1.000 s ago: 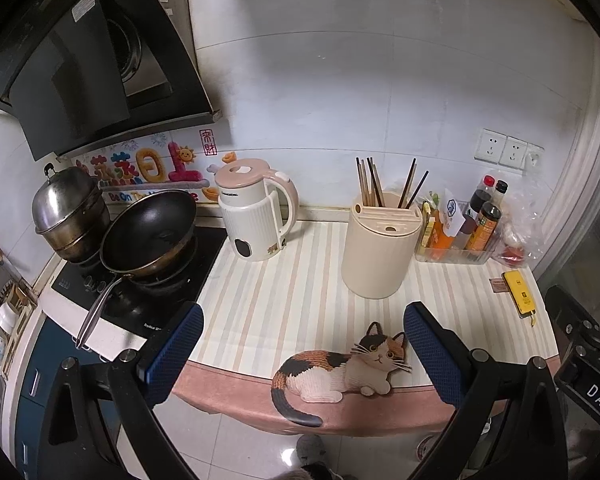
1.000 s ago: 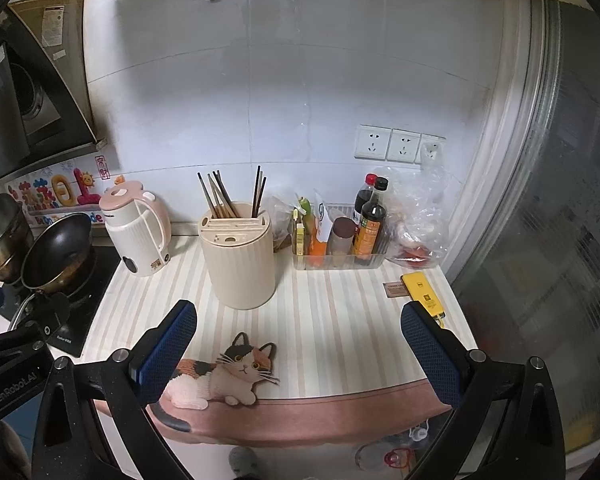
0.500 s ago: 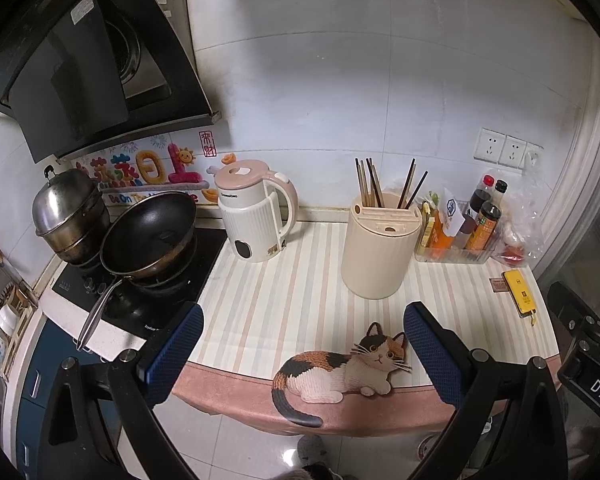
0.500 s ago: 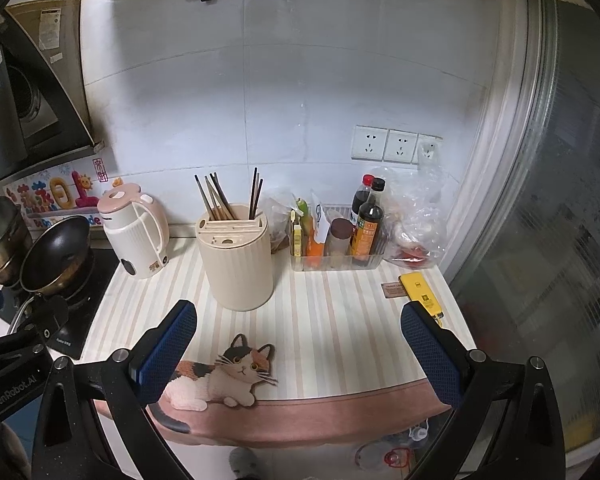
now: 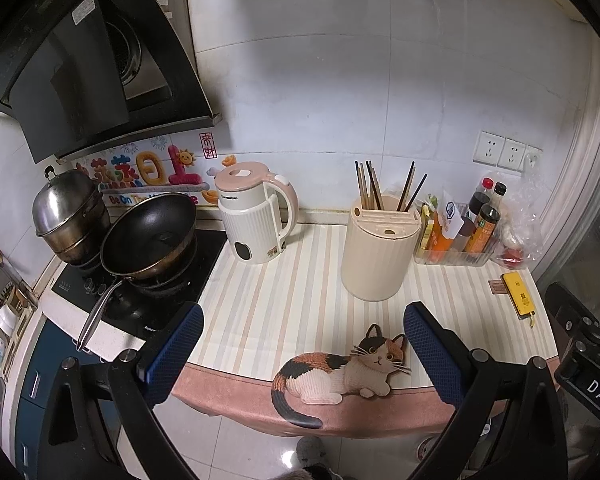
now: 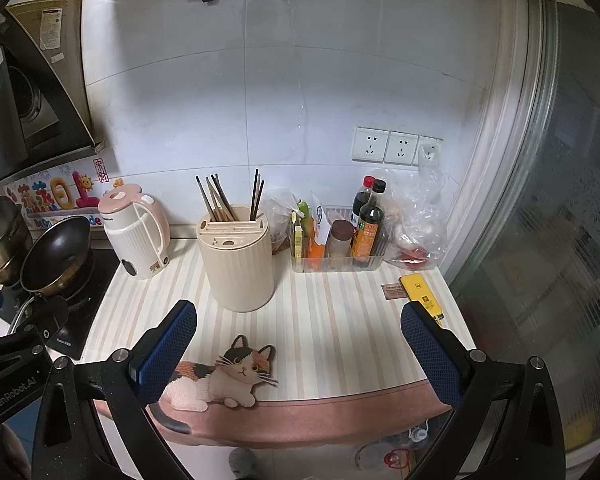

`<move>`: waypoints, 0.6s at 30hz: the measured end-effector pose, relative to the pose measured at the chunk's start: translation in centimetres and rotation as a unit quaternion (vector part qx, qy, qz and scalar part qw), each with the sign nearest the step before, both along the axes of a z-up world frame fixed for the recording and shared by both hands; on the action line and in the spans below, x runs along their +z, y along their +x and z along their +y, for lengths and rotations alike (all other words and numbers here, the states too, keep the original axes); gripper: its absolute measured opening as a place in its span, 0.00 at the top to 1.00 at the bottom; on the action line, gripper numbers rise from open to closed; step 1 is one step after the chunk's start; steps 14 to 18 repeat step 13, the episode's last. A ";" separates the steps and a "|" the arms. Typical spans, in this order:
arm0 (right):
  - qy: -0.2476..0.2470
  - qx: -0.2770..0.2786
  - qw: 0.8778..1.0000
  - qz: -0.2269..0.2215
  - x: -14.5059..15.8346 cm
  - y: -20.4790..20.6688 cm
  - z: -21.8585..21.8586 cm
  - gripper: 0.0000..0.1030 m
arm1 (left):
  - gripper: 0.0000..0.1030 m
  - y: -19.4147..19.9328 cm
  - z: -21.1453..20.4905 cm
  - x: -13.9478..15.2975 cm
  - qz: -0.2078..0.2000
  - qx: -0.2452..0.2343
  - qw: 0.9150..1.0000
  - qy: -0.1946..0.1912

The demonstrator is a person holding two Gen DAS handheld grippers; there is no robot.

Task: Organize utensils

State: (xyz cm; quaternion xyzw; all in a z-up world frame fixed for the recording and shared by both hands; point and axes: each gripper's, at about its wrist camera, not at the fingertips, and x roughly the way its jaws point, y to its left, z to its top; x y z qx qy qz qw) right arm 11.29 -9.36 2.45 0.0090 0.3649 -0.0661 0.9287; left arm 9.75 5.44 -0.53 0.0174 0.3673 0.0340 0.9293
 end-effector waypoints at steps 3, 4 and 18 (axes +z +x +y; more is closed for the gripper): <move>0.001 0.000 1.000 0.000 0.0 0.0 0.0 0.00 | 0.01 0.0 0.0 0.0 0.001 0.000 1.000 0.000; 0.000 0.000 1.000 0.000 0.0 0.0 0.0 0.00 | 0.01 0.0 0.0 -0.1 0.001 0.001 1.000 0.000; 0.000 0.000 1.000 0.000 0.0 0.0 0.0 0.00 | 0.01 0.3 0.0 0.5 0.000 -0.005 1.000 -0.006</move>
